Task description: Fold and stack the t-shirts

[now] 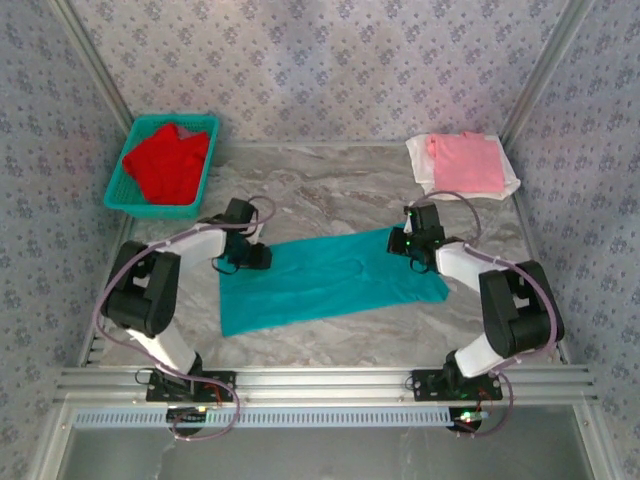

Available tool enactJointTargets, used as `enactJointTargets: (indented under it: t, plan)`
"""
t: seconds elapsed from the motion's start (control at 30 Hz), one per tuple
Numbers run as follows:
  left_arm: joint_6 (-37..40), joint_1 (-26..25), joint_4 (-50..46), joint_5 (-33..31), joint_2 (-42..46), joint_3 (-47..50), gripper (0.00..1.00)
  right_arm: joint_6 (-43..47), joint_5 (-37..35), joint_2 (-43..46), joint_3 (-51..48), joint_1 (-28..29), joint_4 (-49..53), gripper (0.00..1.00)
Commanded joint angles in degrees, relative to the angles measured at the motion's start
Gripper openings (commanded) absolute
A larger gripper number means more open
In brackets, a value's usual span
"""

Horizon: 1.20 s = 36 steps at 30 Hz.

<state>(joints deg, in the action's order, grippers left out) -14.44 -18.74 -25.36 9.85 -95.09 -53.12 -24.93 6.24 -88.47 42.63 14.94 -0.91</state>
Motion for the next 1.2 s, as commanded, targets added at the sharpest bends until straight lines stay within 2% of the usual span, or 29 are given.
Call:
enactJointTargets:
  t: [0.0, 0.1, 0.37, 0.63, 0.77, 0.9, 1.17]
  plan:
    - [-6.6, 3.1, 1.6, -0.2, 3.5, 2.7, 0.38, -1.9, -2.3, -3.1, 3.2, -0.2, 6.6, 0.09]
    - [-9.3, 4.7, 1.8, 0.0, 5.3, 5.6, 0.38, -3.2, -2.4, -5.8, 5.1, -0.7, 7.8, 0.09]
    - [-15.4, 4.8, 1.5, -0.9, 12.9, 12.9, 0.35, -3.0, 0.0, -16.5, 15.7, 0.1, 10.6, 0.1]
    - [-16.2, 3.2, -4.0, -1.7, 25.8, 18.0, 0.35, -3.5, 2.5, -24.4, 30.5, 1.3, 12.6, 0.12]
    - [-13.9, 0.8, -4.6, -0.2, 29.8, 16.2, 0.35, -2.3, 3.5, -23.0, 34.5, 1.8, 14.6, 0.16]
    - [-11.9, 0.5, -2.2, 1.3, 29.3, 13.1, 0.36, -1.0, 2.6, -18.4, 34.4, 1.8, 17.4, 0.19]
    - [-7.4, 0.1, 4.1, 5.0, 15.6, 1.6, 0.35, -2.1, 0.8, -5.5, 21.8, 1.5, 17.5, 0.2]
